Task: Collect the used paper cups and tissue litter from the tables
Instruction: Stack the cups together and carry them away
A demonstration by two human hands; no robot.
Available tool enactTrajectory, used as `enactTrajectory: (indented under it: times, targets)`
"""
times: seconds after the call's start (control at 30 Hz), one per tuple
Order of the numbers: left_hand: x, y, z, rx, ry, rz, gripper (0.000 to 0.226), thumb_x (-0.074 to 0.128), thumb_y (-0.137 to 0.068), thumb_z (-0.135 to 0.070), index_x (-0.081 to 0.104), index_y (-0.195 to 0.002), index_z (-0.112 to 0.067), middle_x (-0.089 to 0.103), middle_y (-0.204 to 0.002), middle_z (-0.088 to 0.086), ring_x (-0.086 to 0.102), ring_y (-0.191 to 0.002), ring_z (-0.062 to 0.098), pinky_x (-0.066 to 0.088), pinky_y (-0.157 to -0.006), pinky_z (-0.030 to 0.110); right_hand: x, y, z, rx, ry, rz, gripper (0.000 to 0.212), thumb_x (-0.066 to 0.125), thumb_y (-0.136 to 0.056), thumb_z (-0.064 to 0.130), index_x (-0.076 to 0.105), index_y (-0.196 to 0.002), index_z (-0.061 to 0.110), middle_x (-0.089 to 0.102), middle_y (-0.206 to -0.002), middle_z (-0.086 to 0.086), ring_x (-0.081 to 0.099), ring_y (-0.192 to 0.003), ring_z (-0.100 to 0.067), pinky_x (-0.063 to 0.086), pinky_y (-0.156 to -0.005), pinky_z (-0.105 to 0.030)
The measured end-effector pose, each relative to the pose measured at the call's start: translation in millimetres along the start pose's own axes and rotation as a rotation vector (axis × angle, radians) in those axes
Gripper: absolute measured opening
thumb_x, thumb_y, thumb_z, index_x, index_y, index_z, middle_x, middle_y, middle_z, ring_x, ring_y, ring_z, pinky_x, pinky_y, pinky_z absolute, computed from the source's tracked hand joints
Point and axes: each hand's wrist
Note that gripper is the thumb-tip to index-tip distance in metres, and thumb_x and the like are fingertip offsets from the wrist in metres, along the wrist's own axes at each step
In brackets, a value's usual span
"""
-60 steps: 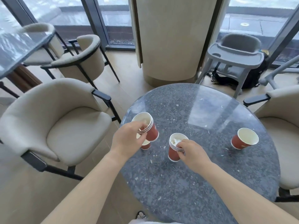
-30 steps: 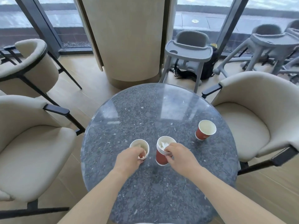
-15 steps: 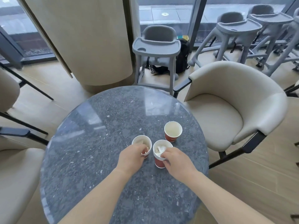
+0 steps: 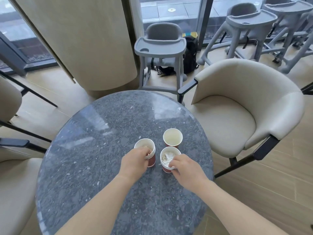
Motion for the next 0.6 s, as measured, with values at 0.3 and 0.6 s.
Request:
enactTrajectory:
  times: [0.3,0.6]
  targets:
    - [6.9,7.1,-16.4,0.028,0.04,0.06,0.021,0.053,-0.084,-0.02,0.06,-0.101,-0.03,0.061,-0.105,-0.015,0.055,-0.099,0.013,0.05,-0.072,0.032,-17.1,-6.4,-10.1,-0.056,-0.105,-0.137,0.019,0.059,-0.087,0.029,0.065,-0.1,0.017,0.061,-0.106,0.003,0.05,-0.103,-0.018,0.042,-0.082,-0.027]
    - [-7.2,12.6,-26.0,0.039,0.165,-0.006,0.033,0.054,-0.081,-0.023,0.042,-0.106,-0.042,0.05,-0.101,-0.025,0.053,-0.089,0.007,0.046,-0.066,0.028,-31.7,-20.6,-22.9,-0.018,-0.094,-0.166,0.013,0.056,-0.088,0.017,0.064,-0.098,0.015,0.06,-0.102,0.003,0.05,-0.099,-0.019,0.047,-0.077,-0.033]
Point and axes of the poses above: each hand's wrist, its own y-axis away from the middle knuckle, its own x-axis out of the palm, z = x × y
